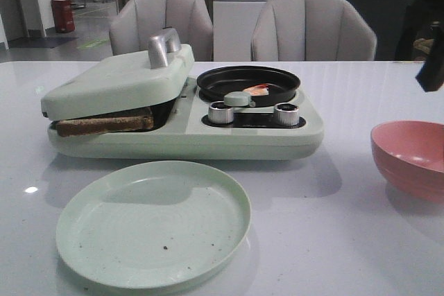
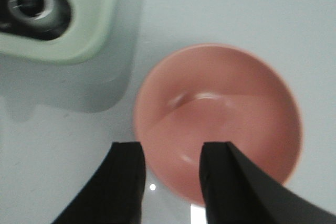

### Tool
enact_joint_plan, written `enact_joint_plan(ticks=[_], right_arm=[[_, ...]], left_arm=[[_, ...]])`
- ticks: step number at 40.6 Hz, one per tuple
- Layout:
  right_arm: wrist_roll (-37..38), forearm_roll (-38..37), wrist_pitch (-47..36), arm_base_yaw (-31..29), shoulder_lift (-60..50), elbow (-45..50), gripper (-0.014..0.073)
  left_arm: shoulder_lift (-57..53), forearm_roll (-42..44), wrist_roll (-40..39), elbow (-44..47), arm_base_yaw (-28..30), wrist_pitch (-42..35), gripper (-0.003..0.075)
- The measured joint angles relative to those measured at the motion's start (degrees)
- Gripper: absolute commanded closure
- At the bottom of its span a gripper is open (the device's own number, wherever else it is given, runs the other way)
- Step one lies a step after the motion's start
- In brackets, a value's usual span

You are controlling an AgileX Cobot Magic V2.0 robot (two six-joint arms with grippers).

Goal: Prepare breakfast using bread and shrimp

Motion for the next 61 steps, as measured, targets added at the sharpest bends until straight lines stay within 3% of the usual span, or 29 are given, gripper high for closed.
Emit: enact_joint_plan(ticks=[6,11,24,36,39,50,61], right_arm=[[-0.13,0.0,0.57,7.74,-9.19,5.89,0.0206],[0.83,0.0,3.84,10.41,-16.83,9.9,0.0206],[5.37,-5.6,16.93,10.63,-40.74,15.95,0.0206],[6.27,-6.23,19.86,10.63,-55.87,22.03,0.021],[6.38,-6.23,20.14,10.63,-57.16,22.46,0.0255],[6.64,-6.44,20.22,10.63,-57.71,22.59,0.0559],[6.64,-6.44,20.22,10.63,-57.71,22.61,0.0558]], left_arm=[[0.0,0.0,0.0,0.0,0.0,0.0,0.0619],[0.0,0.0,0.0,0.0,0.0,0.0,0.0619],[0.0,0.0,0.0,0.0,0.0,0.0,0.0619],[0.0,0.0,0.0,0.0,0.0,0.0,0.0619],[0.0,0.0,0.0,0.0,0.0,0.0,0.0619],[0.0,0.0,0.0,0.0,0.0,0.0,0.0619],[0.0,0.0,0.0,0.0,0.0,0.0,0.0619]])
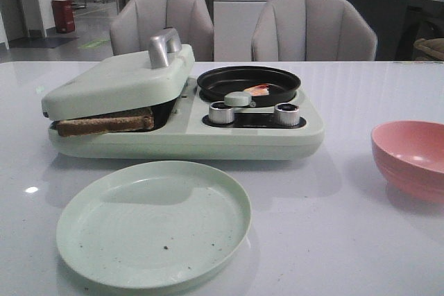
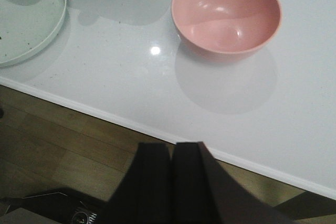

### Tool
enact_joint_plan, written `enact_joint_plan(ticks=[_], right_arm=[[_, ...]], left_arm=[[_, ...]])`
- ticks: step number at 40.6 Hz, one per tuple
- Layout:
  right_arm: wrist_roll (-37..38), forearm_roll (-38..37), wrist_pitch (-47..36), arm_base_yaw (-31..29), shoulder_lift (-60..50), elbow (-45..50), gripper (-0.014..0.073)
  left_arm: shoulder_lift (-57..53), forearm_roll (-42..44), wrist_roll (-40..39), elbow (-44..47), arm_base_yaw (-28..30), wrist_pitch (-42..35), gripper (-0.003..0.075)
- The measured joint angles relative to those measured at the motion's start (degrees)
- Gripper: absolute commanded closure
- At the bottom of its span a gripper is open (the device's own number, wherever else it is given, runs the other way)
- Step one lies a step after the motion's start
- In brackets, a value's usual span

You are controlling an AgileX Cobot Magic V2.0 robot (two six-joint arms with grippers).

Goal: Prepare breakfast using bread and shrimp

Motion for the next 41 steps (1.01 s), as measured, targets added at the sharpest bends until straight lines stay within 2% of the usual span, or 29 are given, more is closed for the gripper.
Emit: enact_joint_plan(ticks=[20,27,36,39,41], right_arm=[[0.1,0.0,0.0,0.0,0.0,0.0,0.0558],[0.1,0.0,0.0,0.0,0.0,0.0,0.0558],[0.1,0.0,0.0,0.0,0.0,0.0,0.0558],[0.1,0.0,0.0,0.0,0.0,0.0,0.0558],[0.1,0.0,0.0,0.0,0.0,0.0,0.0558]], left_arm=[[0.0,0.27,0.0,0.0,0.0,-0.44,0.0619],[-2.46,3.59,0.0,2.29,2.07,-9.31,0.0619],[-11.74,4.2,-0.12,13.03,7.2,-25.74,0.0619],[-15.24,6.71,-3.41,17.07,7.84,-28.53,0.0619],[-17.83,11.34,-8.49,19.61,7.97,-29.53,0.0619]])
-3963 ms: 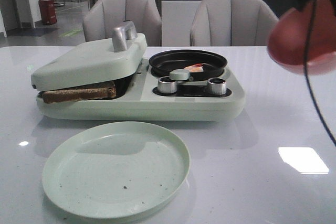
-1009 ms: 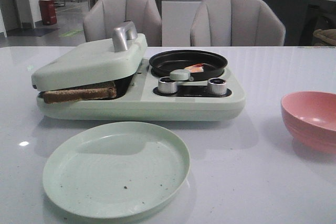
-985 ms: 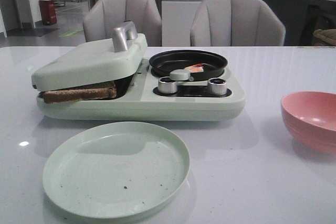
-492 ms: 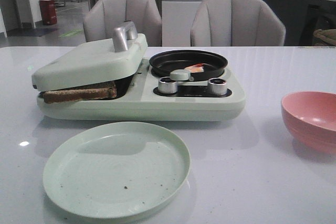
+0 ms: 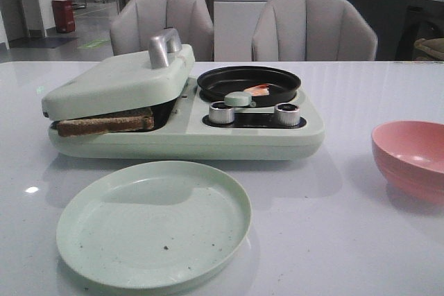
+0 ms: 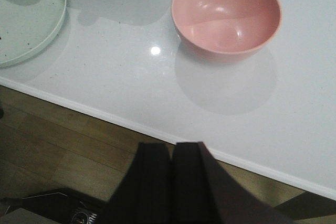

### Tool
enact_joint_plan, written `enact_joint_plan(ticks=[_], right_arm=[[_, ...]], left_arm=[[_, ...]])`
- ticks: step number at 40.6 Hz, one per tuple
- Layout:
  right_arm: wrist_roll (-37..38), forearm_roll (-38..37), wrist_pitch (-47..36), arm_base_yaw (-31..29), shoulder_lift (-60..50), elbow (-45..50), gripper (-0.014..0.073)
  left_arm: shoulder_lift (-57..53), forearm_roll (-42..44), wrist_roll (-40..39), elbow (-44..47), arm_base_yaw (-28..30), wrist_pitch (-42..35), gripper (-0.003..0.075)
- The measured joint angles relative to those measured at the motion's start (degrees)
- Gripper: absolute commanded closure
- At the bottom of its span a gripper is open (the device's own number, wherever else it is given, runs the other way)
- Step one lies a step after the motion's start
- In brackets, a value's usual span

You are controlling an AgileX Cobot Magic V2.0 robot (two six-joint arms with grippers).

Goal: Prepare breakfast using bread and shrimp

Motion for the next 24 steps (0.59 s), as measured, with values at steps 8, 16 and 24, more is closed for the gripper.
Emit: enact_joint_plan(ticks=[8,16,24], right_arm=[[0.0,0.0,0.0,0.0,0.0,0.0,0.0558],[0.0,0.0,0.0,0.0,0.0,0.0,0.0558],[0.0,0.0,0.0,0.0,0.0,0.1,0.0558]], left_arm=[[-7.29,13.55,-17.1,8.74,0.77,-2.44,0.0619],[-9.4,14.2,-18.78,16.56,3.97,-8.84,0.0619],[-9.4,14.2,-19.12,19.43,6.08,-13.89,0.0619]])
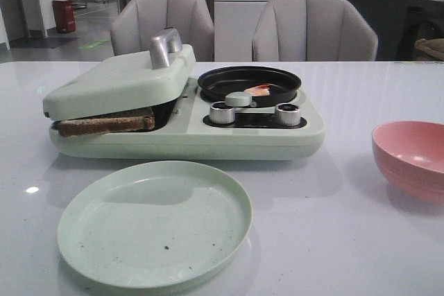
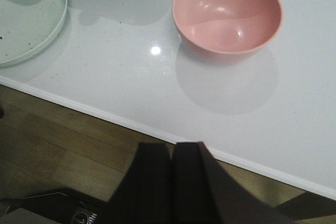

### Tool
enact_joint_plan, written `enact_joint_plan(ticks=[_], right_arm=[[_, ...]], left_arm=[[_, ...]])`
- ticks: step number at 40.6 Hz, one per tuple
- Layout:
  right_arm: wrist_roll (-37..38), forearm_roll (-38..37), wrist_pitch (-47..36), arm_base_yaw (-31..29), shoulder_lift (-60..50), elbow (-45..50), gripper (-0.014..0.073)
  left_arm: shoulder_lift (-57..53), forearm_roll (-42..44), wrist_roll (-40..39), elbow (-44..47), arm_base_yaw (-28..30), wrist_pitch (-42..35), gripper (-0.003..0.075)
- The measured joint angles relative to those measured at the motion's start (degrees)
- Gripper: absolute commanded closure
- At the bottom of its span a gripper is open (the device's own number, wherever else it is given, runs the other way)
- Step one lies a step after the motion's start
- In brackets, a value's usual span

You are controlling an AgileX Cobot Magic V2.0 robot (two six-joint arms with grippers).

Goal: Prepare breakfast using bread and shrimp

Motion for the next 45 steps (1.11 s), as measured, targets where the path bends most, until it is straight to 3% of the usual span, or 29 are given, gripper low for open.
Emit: enact_joint_plan(ticks=[32,45], right_arm=[[0.0,-0.12,0.0,0.0,0.0,0.12,0.0558],[0.0,-0.12,0.0,0.0,0.0,0.12,0.0558]], left_arm=[[0.0,0.22,3.59,0.0,0.0,-5.8,0.0619],[0.0,-0.02,3.68,0.0,4.76,-5.8,0.0619]])
